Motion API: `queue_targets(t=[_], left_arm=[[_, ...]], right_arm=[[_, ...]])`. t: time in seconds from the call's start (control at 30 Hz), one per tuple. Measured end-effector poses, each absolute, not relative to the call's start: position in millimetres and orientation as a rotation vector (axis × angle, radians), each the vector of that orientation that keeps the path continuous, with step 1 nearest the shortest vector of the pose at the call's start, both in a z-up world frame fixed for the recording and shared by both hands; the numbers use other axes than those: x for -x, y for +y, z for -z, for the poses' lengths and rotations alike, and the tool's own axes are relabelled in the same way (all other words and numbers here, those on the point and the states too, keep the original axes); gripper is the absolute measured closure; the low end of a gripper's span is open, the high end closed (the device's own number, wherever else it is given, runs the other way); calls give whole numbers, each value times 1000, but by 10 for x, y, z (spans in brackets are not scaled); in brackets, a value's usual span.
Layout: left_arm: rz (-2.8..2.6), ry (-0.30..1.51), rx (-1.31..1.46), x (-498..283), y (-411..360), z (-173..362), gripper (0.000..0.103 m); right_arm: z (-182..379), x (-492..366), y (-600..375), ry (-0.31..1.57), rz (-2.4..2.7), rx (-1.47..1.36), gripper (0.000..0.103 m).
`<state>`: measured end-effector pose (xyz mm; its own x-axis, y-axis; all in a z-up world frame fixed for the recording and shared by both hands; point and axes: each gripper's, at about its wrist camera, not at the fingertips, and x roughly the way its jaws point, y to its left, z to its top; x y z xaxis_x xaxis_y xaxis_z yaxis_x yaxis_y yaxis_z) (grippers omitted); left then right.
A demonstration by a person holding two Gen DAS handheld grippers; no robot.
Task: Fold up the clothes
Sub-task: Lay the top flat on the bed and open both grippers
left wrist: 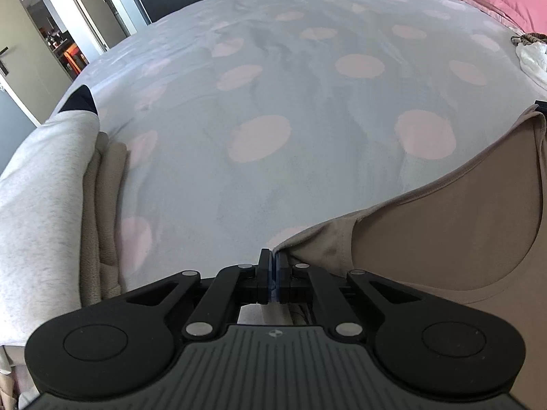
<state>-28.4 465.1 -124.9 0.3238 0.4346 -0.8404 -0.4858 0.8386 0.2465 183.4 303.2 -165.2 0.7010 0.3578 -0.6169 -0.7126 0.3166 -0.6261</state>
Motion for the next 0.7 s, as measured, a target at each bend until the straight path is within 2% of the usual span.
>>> queue_targets(t=[0.07, 0.17, 0.2, 0.27, 0.33, 0.37, 0.43, 0.7], left_arm=[[-602, 1102, 53, 268, 4669, 1320, 98], [-605, 1106, 31, 285, 4649, 1341, 93], [-607, 1105, 23, 297, 4643, 1323, 89], [-617, 1085, 24, 363, 4627, 1242, 80], [-631, 1050, 40, 463, 4611, 1117, 65], [-638, 1035, 46, 530, 4583, 1046, 62], [-641, 1014, 54, 687, 4487, 881, 60], [-619, 1046, 3, 1355, 3891, 480, 59]], right_arm=[[1846, -1972, 3118, 459, -747, 1013, 102], [1790, -2023, 3009, 505, -767, 1000, 101], [1763, -2018, 2992, 508, -771, 999, 100], [1605, -1984, 2915, 514, -776, 987, 94], [1438, -1961, 2823, 523, -776, 956, 80], [1337, -1946, 2753, 531, -779, 934, 79], [1088, -1895, 2548, 558, -791, 884, 74], [458, -1560, 1542, 647, -817, 819, 73]])
